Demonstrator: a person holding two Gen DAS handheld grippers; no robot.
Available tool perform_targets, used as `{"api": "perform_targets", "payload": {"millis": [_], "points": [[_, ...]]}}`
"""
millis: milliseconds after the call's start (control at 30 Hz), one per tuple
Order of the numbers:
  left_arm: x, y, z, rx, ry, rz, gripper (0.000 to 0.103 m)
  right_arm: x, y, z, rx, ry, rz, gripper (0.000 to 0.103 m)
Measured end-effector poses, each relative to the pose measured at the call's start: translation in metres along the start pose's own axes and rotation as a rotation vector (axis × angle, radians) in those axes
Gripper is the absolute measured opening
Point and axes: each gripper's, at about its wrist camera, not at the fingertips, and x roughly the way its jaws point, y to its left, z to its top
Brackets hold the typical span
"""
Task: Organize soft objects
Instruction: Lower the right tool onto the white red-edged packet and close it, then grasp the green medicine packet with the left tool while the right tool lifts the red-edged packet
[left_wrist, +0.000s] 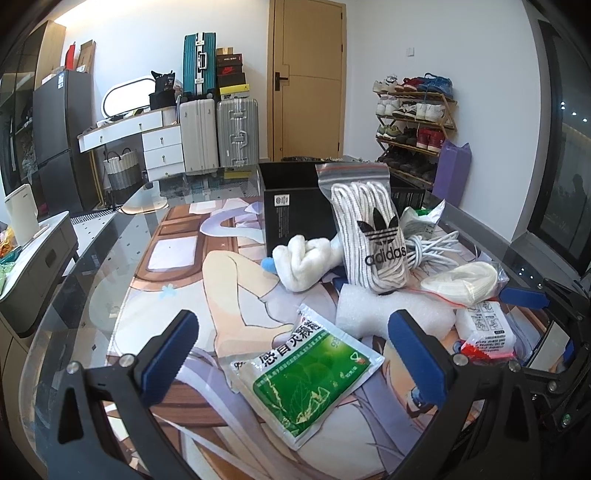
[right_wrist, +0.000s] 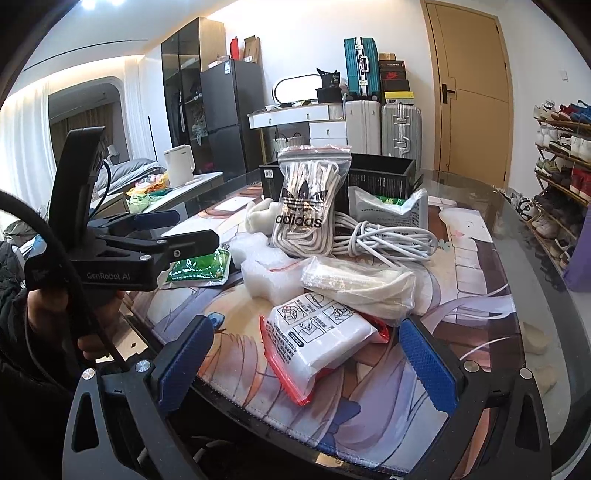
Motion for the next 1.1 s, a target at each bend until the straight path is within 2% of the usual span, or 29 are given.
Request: {"api": "perform_targets", "payload": {"millis": [367,433,567,633,733,1100], "points": [[0.009,-0.005,-0.004,0.019,0.056,-0.007,0.103,0.018,0.003,-0.001,-0.02,0.041,-0.053,0.101],[0.01,-0.006,-0.004,0.028,0.064,-0.006,0.103,0.02,0.004,-0.002,-0.027,0.046,-0.057,0.093],[0.013,-0.01,-0.004,0.051,0.089,-0.008,0.103,0.021,0.005,-0.003,-0.038,0.048,-0.068,0.084],[0.014,-0.01,-0.005,0.06,0.101,-0.012,0.103,0.02,0.005,-0.003,-0.037,0.044,-0.069,0.076],[0.014,-0.01,-0.004,0.065,0.107,-0.014,0.103,0.019,0.003,-0.004,-0.037,0.037,-0.06,0.07],[0.016,0.005,-0.001,0.063,0.135,-0.031,0.103,0.004,0.007,-0.006,-0.046,-0.009,-0.012,0.067]]}}
